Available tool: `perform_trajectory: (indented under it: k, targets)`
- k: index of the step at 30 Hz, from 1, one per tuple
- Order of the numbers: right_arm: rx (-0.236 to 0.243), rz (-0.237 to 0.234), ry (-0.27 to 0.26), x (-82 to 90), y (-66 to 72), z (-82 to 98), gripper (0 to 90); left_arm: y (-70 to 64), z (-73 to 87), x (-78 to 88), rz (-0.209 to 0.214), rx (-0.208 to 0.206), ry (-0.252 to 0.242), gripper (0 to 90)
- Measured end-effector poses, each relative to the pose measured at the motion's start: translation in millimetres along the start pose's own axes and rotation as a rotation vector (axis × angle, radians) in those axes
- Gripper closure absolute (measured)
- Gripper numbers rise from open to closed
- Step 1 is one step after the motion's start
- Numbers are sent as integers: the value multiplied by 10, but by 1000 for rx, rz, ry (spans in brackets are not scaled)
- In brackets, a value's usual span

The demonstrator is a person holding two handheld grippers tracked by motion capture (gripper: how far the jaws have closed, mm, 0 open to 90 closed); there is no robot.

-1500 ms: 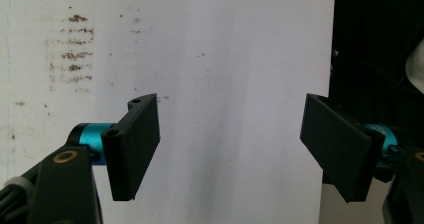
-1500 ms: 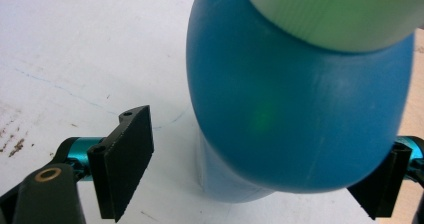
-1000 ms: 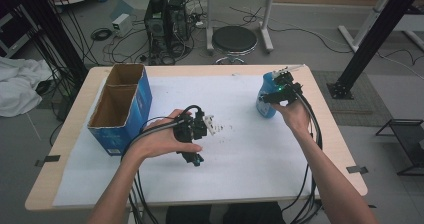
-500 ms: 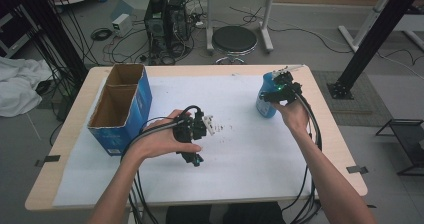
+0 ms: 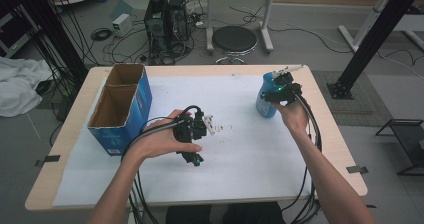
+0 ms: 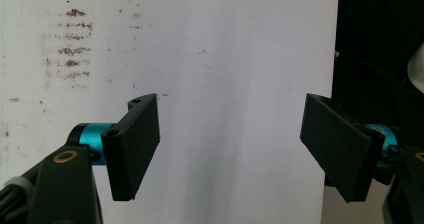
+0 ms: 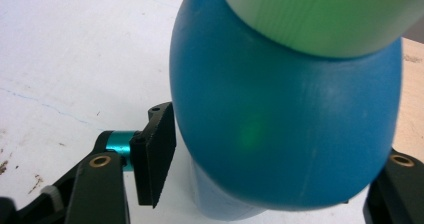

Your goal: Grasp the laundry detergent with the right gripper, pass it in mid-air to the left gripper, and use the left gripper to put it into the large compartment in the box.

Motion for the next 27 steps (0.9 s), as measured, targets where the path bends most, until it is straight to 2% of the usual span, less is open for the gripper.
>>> perform_trajectory:
  k: [4, 5, 6, 7, 9, 11, 15, 16, 17, 19, 24, 27]
  targets:
    - [-11, 12, 1, 1, 2, 0, 368, 8, 4, 6, -3, -10, 9, 240]
    - [-9, 10, 1, 1, 1, 0, 383, 0, -3, 5, -1, -2, 3, 240]
    - [2, 12, 4, 8, -9, 5, 399, 9, 2, 10, -4, -11, 10, 240]
    - [-17, 17, 2, 8, -7, 4, 410, 8, 2, 10, -4, -10, 10, 240]
    - [-12, 14, -5, 7, -19, 3, 419, 2, -3, 2, -3, 1, 2, 240]
    - [-7, 13, -10, 6, -20, 1, 422, 9, 3, 7, -3, -10, 10, 240]
    - [-21, 11, -13, 7, -26, 4, 440, 3, -9, 2, -7, 5, -8, 240]
    - [-27, 13, -10, 12, -29, 8, 443, 9, 5, 8, -7, -5, 5, 240]
    - [-24, 6, -20, 8, -27, 4, 446, 3, -2, 4, -10, 8, -7, 240]
    - [-28, 10, -16, 15, -23, 11, 452, 7, 15, 17, -5, -6, 10, 239]
    - [-23, 11, -21, 16, -23, 10, 462, -2, 6, 20, -7, 15, -9, 240]
    - [-16, 5, -20, 21, -15, 12, 466, 8, 10, 38, -9, -4, -1, 240]
Point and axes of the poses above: each handheld gripper's, and its own axes: x roughly backward along the jaws, z roughly out of its underside, y roughly to its left, the point moved 10 cm from there along -x, roughly forward along the jaws, and after that the axes turned 5 degrees about z, right-handed, at the moved point
